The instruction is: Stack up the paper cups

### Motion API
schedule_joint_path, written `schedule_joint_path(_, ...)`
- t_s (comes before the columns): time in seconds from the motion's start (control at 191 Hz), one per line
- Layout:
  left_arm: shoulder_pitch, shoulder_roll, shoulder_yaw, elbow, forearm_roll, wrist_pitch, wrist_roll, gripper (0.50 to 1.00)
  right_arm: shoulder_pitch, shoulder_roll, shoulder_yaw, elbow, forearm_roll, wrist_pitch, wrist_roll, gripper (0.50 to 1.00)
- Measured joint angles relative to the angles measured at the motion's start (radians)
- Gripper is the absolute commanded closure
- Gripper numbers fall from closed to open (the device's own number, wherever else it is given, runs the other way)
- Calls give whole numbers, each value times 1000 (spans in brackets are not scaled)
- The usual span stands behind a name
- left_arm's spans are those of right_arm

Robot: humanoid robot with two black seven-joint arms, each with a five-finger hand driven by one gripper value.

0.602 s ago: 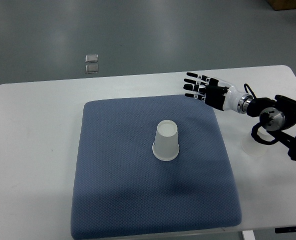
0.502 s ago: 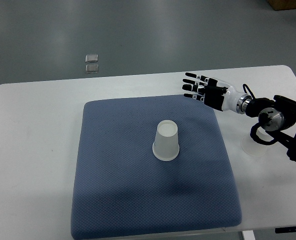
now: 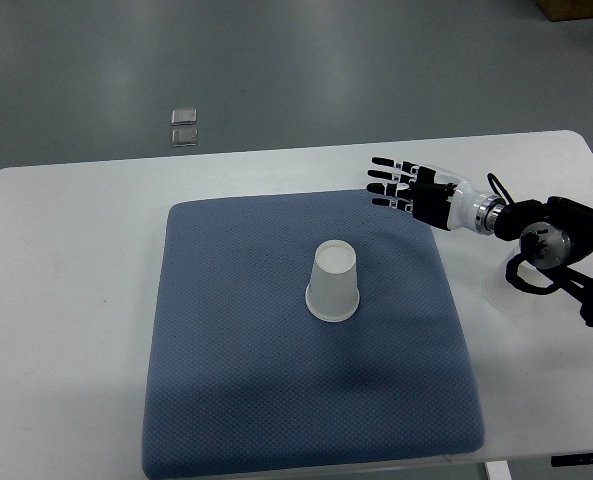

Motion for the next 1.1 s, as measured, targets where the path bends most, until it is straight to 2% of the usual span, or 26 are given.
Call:
schedule_joint_path(0.152,0,0,-2,-2,0,0,0,500,0,-3,11,0,-11,-5,12,574)
schedule_joint_path(0.45,0,0,1,0,0,0,0,500,5,-15,26,-4,4,-4,92,574)
schedule_joint_path(0.528,0,0,0,-1,0,0,0,500,2,-17,42,-3,-2,22,110,574)
schedule_joint_path(0.638,0,0,0,-1,0,0,0,500,0,-38,44,-2,-31,126,119,574)
schedule_joint_path(0.717,0,0,1,-1,0,0,0,500,0,-65,47,-2,-93,165,123,574)
schedule_joint_path(1.005,0,0,1,-1,0,0,0,500,12,-149,47,0,-359,177,165,574)
schedule_joint_path(1.099,0,0,0,-1,0,0,0,500,19,-181,47,0,-480,177,202,574)
